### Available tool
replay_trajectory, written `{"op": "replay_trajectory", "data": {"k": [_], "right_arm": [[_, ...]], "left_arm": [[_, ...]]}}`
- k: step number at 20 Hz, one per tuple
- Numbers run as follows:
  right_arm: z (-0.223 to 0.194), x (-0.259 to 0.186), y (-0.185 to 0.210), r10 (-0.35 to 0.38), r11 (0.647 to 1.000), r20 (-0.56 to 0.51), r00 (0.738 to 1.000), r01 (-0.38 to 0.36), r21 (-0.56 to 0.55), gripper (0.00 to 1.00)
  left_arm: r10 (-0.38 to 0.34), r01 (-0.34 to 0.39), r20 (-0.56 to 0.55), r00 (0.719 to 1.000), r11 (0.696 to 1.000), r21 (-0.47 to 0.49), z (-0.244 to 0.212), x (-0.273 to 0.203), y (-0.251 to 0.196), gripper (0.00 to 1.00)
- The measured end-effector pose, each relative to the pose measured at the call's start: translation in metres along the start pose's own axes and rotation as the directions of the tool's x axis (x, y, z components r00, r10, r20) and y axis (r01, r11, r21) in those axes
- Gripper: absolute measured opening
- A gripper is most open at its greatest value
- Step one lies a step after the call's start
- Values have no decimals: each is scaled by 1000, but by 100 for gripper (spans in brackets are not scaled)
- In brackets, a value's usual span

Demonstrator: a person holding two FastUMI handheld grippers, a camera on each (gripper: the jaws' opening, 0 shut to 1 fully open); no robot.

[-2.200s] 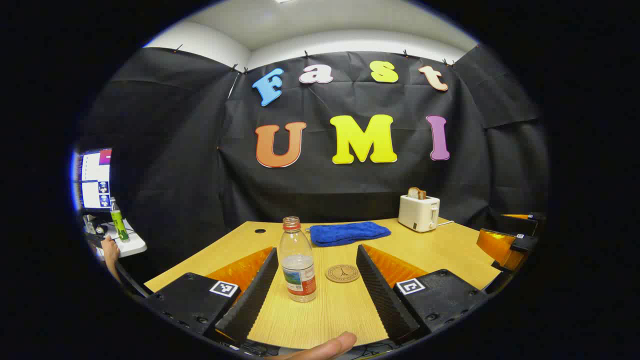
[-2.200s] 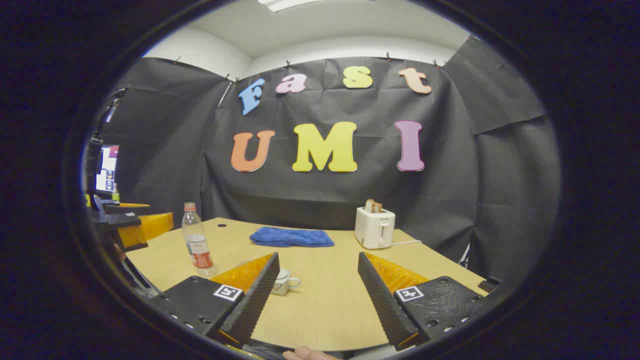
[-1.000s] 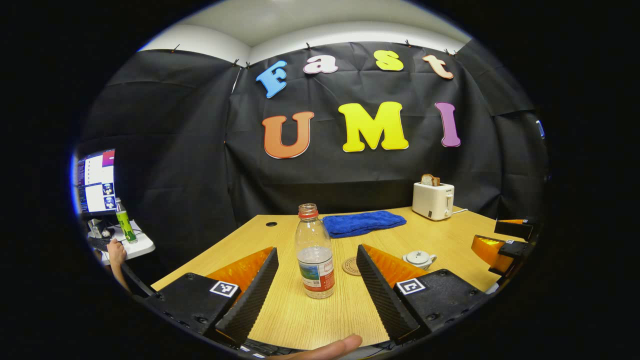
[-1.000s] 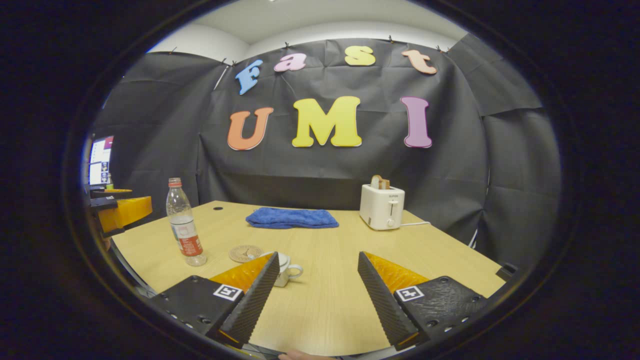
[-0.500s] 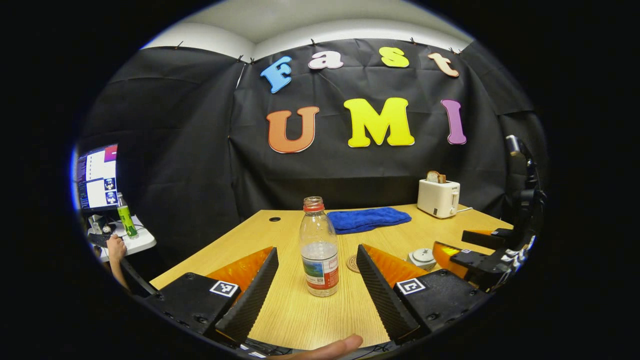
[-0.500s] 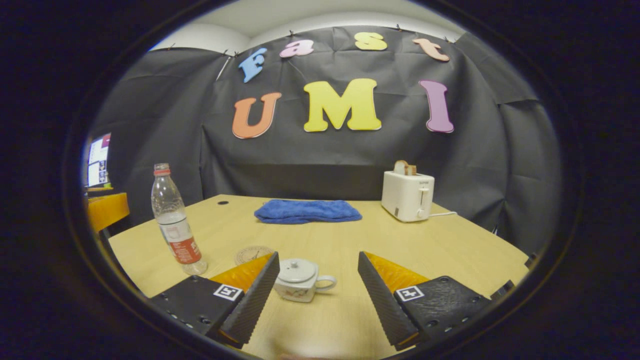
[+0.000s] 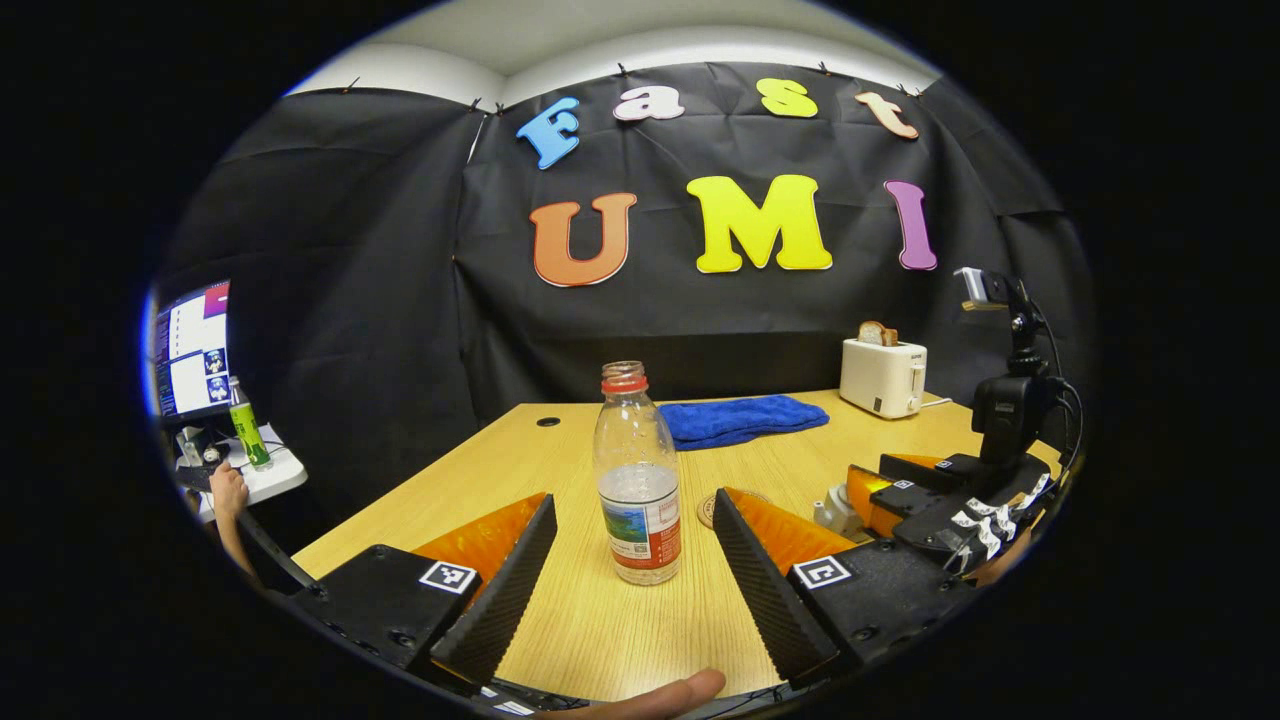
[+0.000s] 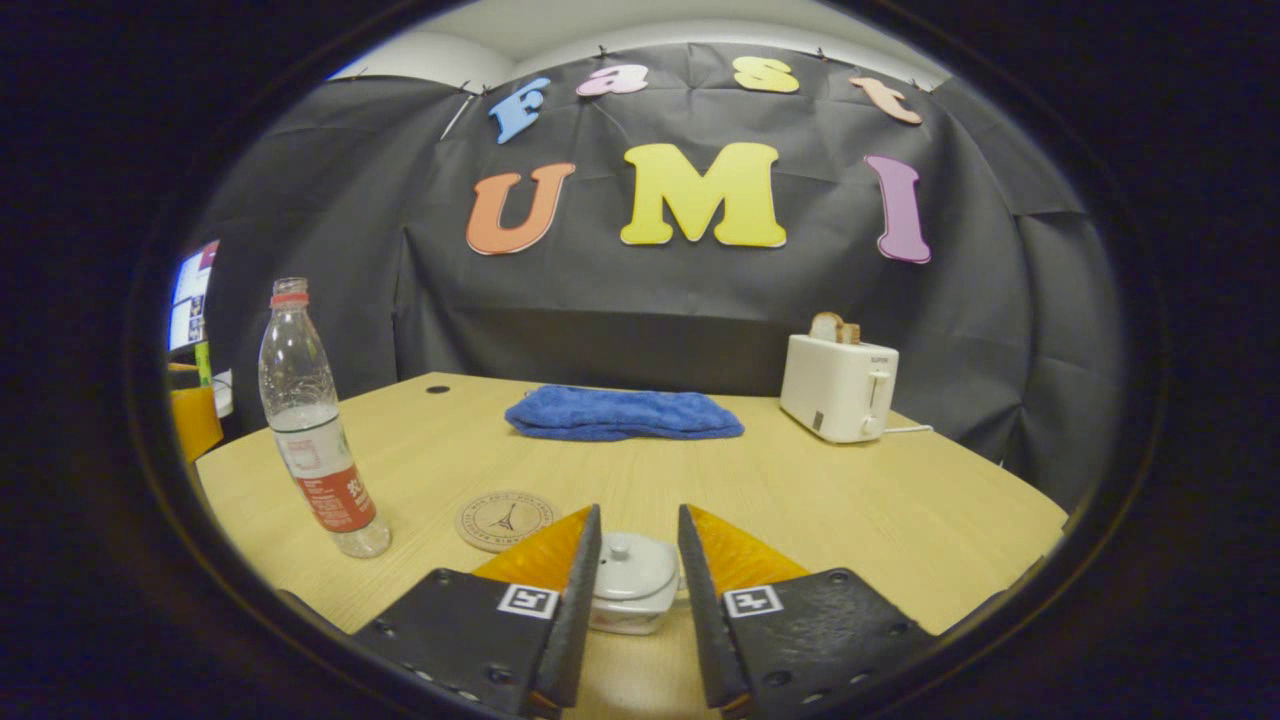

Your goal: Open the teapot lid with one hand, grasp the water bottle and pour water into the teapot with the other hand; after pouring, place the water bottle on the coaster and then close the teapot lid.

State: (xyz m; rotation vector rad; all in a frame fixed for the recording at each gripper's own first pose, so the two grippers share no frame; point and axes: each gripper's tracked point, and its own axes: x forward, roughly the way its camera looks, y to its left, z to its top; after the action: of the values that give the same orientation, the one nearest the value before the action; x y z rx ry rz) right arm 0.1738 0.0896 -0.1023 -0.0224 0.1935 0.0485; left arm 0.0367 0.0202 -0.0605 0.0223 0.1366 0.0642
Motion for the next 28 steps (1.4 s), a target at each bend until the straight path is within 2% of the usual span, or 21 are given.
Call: {"op": "replay_trajectory", "data": {"k": [1,2,3,6,7,10,14,18,20,22,24,28], "right_arm": [[0,-1,2,8,1000,5,1000,-8,-4,29],[-2,2,5,17,1000,-1,1000,-17,-7,25],[-3,2,4,19,1000,3,1000,-19,-3,7],[0,7,4,33,999,3,999,-33,-4,7],[-3,7,4,31,999,10,999,-31,-22,2],[4,1,7,44,998,30,999,-43,-39,0],[37,-17,8,85,996,131,988,-81,-34,0],[47,-40,4,111,994,160,981,-107,-32,0],[49,-50,-4,109,994,177,978,-105,-32,0],[49,-57,-15,95,995,182,979,-91,-28,0],[46,-64,-24,85,996,186,979,-81,-25,0],[42,-74,-49,42,999,190,981,-41,-8,0]], "left_arm": [[1,-1,-1,1000,1000,0,-1,0,1,99],[3,-3,-3,1000,1000,2,-2,2,2,99],[4,-4,-3,1000,1000,3,-3,2,1,99],[-13,13,13,1000,1000,2,-2,5,-3,99],[-19,19,15,1000,1000,-1,-4,7,-4,99],[-52,52,10,999,998,-19,-9,13,-11,99],[-77,77,2,997,997,-25,-19,20,-14,99],[-86,87,23,996,996,-29,-23,29,-12,99],[-84,84,68,994,996,3,-20,36,-11,99],[-124,122,102,987,992,22,-19,48,-15,99],[-155,156,112,982,988,0,-17,57,-19,99],[-135,138,110,985,990,-25,-18,76,-10,99]]}}
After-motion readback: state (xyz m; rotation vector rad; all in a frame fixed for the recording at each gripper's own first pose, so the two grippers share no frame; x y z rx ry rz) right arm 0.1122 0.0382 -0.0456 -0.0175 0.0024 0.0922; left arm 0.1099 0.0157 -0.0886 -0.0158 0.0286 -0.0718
